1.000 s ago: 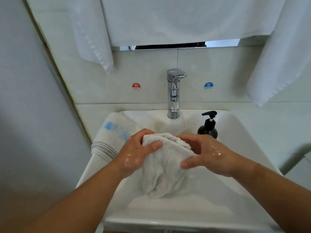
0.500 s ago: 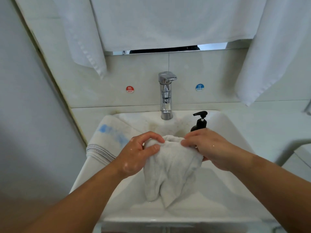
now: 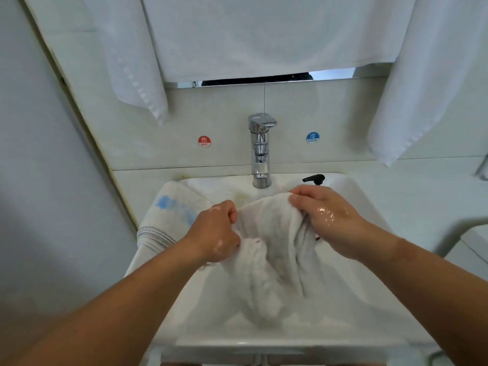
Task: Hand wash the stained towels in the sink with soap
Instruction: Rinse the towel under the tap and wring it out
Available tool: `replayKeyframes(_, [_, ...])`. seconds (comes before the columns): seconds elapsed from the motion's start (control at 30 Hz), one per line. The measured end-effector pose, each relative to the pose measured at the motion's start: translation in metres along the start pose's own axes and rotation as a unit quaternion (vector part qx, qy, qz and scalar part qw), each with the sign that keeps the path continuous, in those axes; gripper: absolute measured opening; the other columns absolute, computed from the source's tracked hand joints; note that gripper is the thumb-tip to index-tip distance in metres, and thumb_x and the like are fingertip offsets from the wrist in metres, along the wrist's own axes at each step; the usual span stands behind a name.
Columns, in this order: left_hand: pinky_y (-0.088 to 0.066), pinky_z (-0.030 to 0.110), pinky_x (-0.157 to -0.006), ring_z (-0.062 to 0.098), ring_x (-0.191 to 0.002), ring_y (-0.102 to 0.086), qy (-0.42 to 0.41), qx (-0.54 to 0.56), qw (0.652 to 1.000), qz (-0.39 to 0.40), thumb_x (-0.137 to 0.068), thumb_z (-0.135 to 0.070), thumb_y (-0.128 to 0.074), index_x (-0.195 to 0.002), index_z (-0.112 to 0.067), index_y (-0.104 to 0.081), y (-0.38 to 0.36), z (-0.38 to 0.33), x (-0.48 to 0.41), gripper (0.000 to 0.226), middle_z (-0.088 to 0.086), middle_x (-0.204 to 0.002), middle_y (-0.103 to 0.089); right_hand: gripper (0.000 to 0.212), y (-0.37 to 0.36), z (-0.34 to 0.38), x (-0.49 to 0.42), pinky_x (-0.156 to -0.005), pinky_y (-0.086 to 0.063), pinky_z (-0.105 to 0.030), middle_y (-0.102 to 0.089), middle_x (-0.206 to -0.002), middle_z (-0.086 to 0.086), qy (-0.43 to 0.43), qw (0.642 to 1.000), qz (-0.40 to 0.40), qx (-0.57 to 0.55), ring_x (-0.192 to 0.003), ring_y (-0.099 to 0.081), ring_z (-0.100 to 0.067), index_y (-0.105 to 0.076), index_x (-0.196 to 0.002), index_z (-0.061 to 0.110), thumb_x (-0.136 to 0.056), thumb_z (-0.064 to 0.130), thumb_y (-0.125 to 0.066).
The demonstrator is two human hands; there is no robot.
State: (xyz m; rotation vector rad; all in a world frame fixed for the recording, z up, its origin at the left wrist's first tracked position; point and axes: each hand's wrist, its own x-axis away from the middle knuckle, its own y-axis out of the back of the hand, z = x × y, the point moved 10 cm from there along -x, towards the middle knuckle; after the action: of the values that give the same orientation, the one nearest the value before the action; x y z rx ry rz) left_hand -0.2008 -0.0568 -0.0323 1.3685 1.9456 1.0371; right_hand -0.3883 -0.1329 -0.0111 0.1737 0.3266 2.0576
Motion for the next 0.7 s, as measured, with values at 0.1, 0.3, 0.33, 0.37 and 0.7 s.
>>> replayKeyframes(0.1, [-0.041,0.024,-0.057,0.022,-0.071,-0.055,-0.003,0.012,1.000,0.014,-0.086,-0.005,-0.062,-0.103,-0.023,-0.044,-0.005,0.019,0.000,0.031,0.004,-0.084,-0.065,0.022,0.019,0.004,-0.003,-0.080,-0.043,-0.035,-0.067,-0.084,-0.001,-0.019,0.999,-0.018,-0.026,-0.084,-0.059,-0.018,-0.071,-0.085,0.013,-0.099,0.021,-0.057])
replayKeyframes(0.3, [-0.051,0.028,-0.080,0.013,-0.096,-0.064,-0.065,-0.067,0.983,0.158,-0.084,-0.032,-0.077,-0.108,-0.029,-0.063,-0.044,0.048,0.014,0.028,-0.010,-0.105,-0.068,0.026,0.022,-0.001,0.009,-0.071,-0.051,-0.023,-0.073,-0.082,0.001,-0.002,0.986,0.112,0.126,-0.077,-0.068,-0.012,-0.072,-0.088,0.014,-0.089,0.039,-0.075])
replayKeyframes(0.33, [-0.051,0.031,-0.082,0.014,-0.094,-0.064,-0.074,-0.080,0.981,0.161,-0.085,-0.034,-0.076,-0.099,-0.030,-0.062,-0.048,0.052,0.016,0.019,-0.009,-0.101,-0.068,0.019,0.023,-0.005,0.011,-0.073,-0.053,-0.025,-0.074,-0.086,0.000,0.002,0.977,0.132,0.165,-0.080,-0.069,-0.014,-0.074,-0.091,0.017,-0.084,0.033,-0.081])
replayKeyframes(0.37, [-0.050,0.029,-0.079,0.015,-0.090,-0.063,-0.082,-0.091,0.981,0.149,-0.088,-0.033,-0.073,-0.090,-0.031,-0.058,-0.046,0.055,0.016,0.015,-0.009,-0.094,-0.066,0.015,0.025,-0.010,0.013,-0.073,-0.053,-0.025,-0.074,-0.085,-0.001,0.001,0.968,0.145,0.205,-0.079,-0.069,-0.015,-0.074,-0.091,0.019,-0.081,0.026,-0.084])
replayKeyframes(0.7, [-0.055,0.026,-0.074,0.010,-0.081,-0.067,-0.127,-0.100,0.945,0.284,-0.091,-0.033,-0.074,-0.092,-0.030,-0.071,0.034,0.035,0.013,0.004,-0.010,-0.085,-0.071,0.016,0.053,-0.033,0.013,-0.067,-0.058,-0.036,-0.076,-0.095,-0.012,-0.098,0.955,0.233,0.155,-0.089,-0.075,-0.028,-0.074,-0.101,0.015,-0.087,0.008,-0.076])
